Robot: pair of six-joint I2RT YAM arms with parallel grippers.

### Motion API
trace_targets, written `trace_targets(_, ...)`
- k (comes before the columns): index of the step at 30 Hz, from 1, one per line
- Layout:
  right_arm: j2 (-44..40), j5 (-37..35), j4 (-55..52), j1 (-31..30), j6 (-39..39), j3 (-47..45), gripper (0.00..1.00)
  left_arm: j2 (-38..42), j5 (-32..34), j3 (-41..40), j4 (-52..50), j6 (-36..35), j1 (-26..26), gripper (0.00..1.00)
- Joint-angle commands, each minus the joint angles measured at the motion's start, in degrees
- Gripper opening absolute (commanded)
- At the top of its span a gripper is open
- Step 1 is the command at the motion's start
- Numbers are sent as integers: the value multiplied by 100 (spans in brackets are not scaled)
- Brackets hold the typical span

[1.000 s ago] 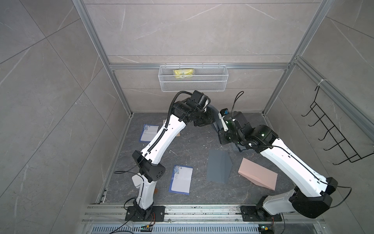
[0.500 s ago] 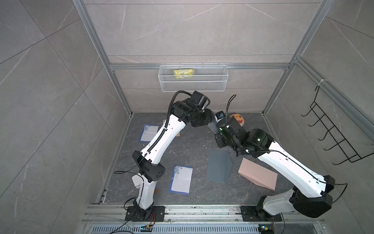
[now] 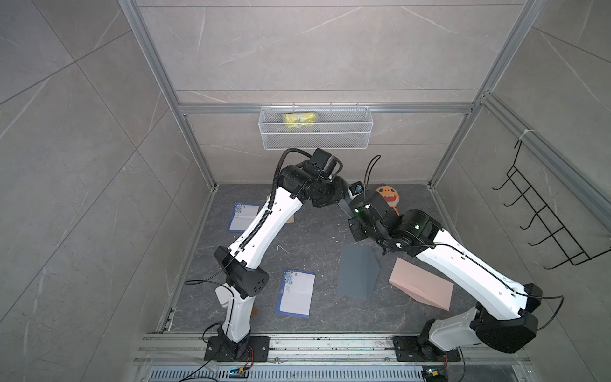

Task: Take the letter paper out of the envelope
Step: Take out the letter paper from the envelope, then place the envelope at the center of the board.

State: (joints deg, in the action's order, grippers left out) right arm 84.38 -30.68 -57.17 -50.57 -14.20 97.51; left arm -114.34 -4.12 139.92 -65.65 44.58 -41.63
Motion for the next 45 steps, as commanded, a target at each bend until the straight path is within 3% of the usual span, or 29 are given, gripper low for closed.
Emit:
trace_targets(1,247,-122,-93,20,-196,110,0,427,12,-91,230,478,74,0)
trace_targets(7,421,30,-69,188,-199,62,0,644,-161,-367,421,839,177,0)
trace_targets(18,470,958,86,699,-376,-139,0,850,-366,-368,703,963,337,0)
trace_targets(24,295,1853,398,1157,-675,-518,0,1074,-361,-393,944,949,484,0)
trace_targets(31,92,3648,1214,1992,-1278,-1149,0,1426,-476,-783,1165,872,848,0)
trace_targets(39,309,5539,2942,2814,-2746,-2085,0,1937,-1045,-2126,2005,917,1046,0)
trace_targets(45,899,6145,5054,3237,-3880,-2963,0,2674,-1994,-4400,4081,1654,1467,0)
